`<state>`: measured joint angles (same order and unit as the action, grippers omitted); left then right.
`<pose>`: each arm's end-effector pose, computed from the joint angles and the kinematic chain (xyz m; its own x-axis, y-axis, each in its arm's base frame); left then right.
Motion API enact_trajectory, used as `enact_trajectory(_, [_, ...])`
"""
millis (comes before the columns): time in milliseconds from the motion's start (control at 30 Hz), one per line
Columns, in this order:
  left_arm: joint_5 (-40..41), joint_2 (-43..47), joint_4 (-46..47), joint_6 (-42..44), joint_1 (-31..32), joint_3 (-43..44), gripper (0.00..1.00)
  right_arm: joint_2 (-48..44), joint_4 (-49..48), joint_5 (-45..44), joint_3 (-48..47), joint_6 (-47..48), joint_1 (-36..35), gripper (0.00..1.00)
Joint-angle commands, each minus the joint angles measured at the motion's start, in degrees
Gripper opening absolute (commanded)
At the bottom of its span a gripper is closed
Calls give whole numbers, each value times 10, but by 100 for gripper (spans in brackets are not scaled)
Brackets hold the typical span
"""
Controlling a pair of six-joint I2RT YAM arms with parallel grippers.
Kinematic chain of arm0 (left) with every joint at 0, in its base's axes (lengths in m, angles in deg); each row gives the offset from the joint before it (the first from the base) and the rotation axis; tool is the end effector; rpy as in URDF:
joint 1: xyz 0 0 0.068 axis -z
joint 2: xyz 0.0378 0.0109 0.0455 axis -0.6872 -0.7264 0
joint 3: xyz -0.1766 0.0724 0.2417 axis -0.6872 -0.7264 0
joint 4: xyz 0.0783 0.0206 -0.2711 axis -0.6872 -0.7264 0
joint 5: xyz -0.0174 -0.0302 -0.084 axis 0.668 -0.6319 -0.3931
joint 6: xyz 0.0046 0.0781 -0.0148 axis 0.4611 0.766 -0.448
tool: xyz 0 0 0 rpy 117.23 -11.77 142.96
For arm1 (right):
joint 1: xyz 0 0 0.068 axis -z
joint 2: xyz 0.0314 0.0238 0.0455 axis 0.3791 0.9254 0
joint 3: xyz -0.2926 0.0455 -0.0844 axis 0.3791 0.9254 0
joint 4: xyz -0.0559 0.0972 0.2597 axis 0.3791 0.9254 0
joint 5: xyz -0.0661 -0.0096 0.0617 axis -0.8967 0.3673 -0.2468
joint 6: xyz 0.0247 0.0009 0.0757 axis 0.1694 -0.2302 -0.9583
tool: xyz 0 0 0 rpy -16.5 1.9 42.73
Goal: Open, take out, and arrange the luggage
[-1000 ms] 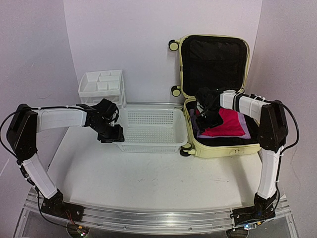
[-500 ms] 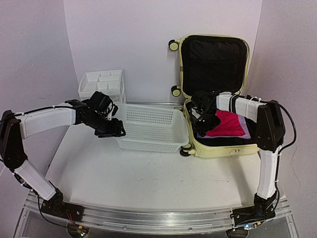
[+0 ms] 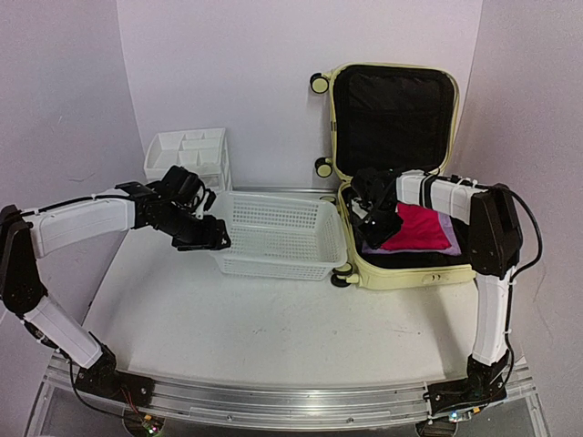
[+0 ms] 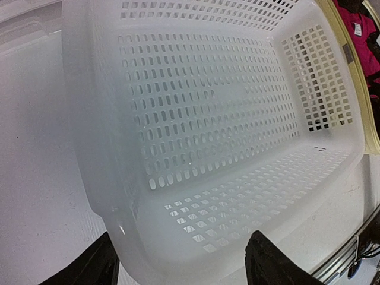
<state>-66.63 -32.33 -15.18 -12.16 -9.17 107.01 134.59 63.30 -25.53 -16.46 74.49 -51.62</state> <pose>0.2903 -0.2060 0.2680 -0.8611 0.0764 -0.5027 0.2700 0.9065 -0.3246 0.4143 0.2098 0.1975 -0.7830 -0.5954 -0.1800 -0.5281 0.7893 -0.3132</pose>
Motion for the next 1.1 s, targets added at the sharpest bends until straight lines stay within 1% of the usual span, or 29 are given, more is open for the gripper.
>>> enact_trajectory(0, [12,-5,2,15,5,-6,74,-11,-16,7,-15,-5,-2,39])
enact_trajectory(167, [24,-11,0,18,5,-18,77,-21,-19,11,-13,-7,-2,23])
enact_trajectory(300, [39,-16,-6,29,4,-19,80,-31,-24,13,-10,-6,-2,14])
enact_trajectory(433, [52,-7,-22,41,4,-19,82,-40,-29,17,-5,-6,0,0])
enact_trajectory(667, [137,29,-71,56,-1,-4,82,-80,-50,75,15,-21,21,0])
enact_trajectory(767, [139,47,-81,51,-3,10,78,-95,-56,109,23,-30,36,0])
enact_trajectory(833, [122,60,-82,39,-3,21,77,-103,-60,130,29,-36,48,0])
enact_trajectory(933, [64,68,-78,3,-3,52,77,-109,-64,157,36,-42,59,0])
enact_trajectory(1067, [-90,38,-22,-87,-3,94,78,-115,-74,165,46,-45,66,0])
